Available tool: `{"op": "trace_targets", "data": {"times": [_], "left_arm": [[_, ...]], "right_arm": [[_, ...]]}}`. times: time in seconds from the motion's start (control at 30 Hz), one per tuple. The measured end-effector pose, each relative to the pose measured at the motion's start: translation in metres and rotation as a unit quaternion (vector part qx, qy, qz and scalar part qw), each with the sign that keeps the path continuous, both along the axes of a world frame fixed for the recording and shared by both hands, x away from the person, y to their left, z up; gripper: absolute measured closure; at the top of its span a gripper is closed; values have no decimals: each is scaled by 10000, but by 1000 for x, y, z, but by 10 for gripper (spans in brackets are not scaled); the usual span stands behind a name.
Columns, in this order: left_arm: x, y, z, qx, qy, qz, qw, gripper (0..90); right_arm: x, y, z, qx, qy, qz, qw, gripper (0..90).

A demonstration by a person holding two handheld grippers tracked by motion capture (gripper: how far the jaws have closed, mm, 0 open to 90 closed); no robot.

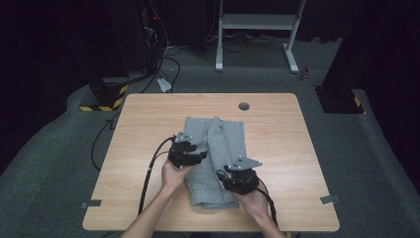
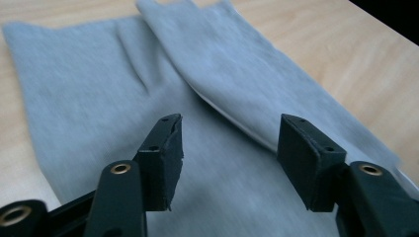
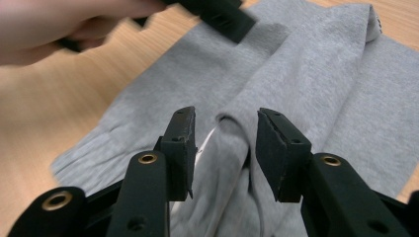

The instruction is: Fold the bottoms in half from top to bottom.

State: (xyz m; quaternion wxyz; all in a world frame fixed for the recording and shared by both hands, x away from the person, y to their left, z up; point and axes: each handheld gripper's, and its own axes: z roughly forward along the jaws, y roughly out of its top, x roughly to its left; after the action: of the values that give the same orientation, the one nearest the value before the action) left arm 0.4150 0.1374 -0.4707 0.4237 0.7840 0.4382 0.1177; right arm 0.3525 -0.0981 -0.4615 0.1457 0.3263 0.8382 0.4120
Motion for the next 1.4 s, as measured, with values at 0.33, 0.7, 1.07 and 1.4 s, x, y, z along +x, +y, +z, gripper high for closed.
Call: {"op": "trace_targets", "data": {"times": [0.33,0.7,1.07,1.4], "left_arm": [[-48,9,-19,237,68,77,9997,404],[-70,10,-45,497,50,162,9986,387],[-82,1,-56,955,-509,177,9940,372],[-82,2,-56,923,-481,205,9944,368]], "right_arm": [[16,24,4,-318,-88,-194,9993,549],[17,35,-7,-850,-146,-276,9959,533],[14,34,-19,-1251,-57,-182,9920,729],[13,18,-14,-1056,-139,-297,9939,841]]}}
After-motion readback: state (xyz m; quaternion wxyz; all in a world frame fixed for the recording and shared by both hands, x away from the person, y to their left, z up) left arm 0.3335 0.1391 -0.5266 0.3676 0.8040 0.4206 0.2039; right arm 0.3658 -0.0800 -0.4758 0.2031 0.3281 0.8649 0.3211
